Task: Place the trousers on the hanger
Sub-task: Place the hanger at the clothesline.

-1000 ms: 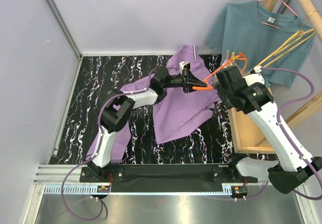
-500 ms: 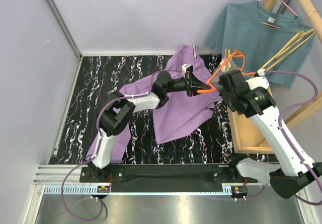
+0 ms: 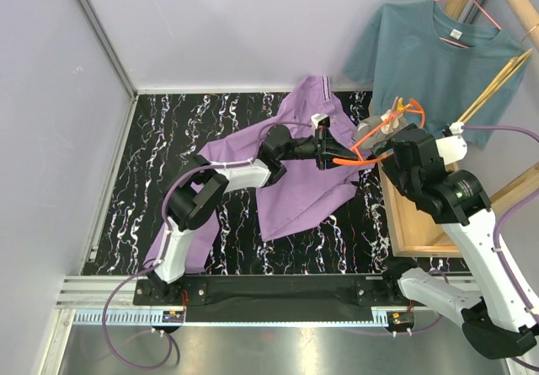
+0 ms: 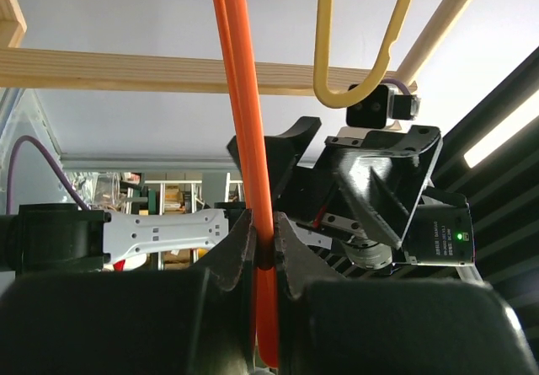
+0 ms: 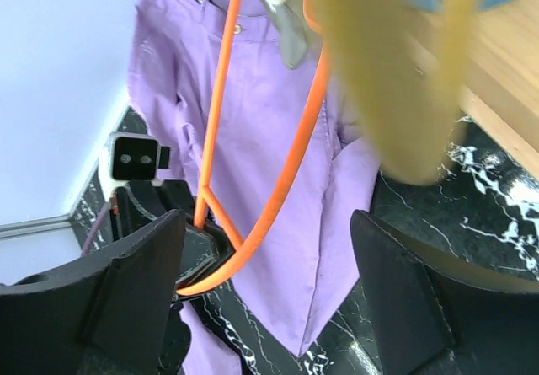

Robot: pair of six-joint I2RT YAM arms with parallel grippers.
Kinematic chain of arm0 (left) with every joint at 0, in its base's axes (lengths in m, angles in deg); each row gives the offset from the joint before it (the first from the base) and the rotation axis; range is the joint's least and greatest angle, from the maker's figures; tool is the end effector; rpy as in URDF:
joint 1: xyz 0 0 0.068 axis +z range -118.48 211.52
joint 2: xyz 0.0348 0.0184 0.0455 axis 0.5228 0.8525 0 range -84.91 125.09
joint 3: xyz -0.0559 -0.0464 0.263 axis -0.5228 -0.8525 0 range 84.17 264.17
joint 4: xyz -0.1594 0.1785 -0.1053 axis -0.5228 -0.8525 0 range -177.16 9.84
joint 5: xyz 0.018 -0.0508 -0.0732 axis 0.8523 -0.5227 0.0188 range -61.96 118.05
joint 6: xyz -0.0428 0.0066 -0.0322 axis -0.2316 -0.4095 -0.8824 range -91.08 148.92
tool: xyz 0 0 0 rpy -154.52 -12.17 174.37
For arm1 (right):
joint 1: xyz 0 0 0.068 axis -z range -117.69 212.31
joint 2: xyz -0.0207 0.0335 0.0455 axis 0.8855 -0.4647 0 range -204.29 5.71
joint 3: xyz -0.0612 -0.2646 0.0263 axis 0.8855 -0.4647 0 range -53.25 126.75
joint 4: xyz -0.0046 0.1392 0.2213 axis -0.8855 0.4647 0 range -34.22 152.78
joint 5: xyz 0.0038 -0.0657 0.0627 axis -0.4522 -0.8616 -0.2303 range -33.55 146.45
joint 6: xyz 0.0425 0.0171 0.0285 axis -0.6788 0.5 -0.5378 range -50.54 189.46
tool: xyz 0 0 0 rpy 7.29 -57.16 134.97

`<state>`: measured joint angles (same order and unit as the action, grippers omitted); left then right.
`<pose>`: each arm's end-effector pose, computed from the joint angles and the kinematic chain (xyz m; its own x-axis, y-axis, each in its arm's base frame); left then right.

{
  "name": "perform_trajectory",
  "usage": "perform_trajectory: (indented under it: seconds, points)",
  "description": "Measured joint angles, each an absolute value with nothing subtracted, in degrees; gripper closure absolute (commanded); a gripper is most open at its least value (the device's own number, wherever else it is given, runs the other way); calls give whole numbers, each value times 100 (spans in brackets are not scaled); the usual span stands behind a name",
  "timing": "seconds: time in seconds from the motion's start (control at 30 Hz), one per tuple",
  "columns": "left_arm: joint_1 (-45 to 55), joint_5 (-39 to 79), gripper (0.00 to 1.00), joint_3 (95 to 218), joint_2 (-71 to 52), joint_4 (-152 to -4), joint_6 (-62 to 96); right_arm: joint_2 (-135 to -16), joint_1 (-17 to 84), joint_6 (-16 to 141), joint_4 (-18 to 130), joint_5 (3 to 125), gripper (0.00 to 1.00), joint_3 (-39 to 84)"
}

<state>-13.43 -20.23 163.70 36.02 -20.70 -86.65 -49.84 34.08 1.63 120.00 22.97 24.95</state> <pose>0.3154 -0.3523 0.2532 -0.9719 0.1218 0.2017 -0.2218 -0.1845 -0.9575 0.1426 0.0542 0.4121 -0.2493 0.7429 -0.6212 0.5298 0.6416 0.5547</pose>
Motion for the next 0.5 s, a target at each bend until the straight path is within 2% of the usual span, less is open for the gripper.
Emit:
perform_trajectory:
  seconds: [0.33,0.5]
  points:
    - [-1175,-2071,100,16086,3305,-2026,-8665,-4910,3408,240,11688,2299,14,2407]
    - [-1170,-2071,100,16082,3226,-2004,-8665,-4997,3410,89,11666,2282,18,2361]
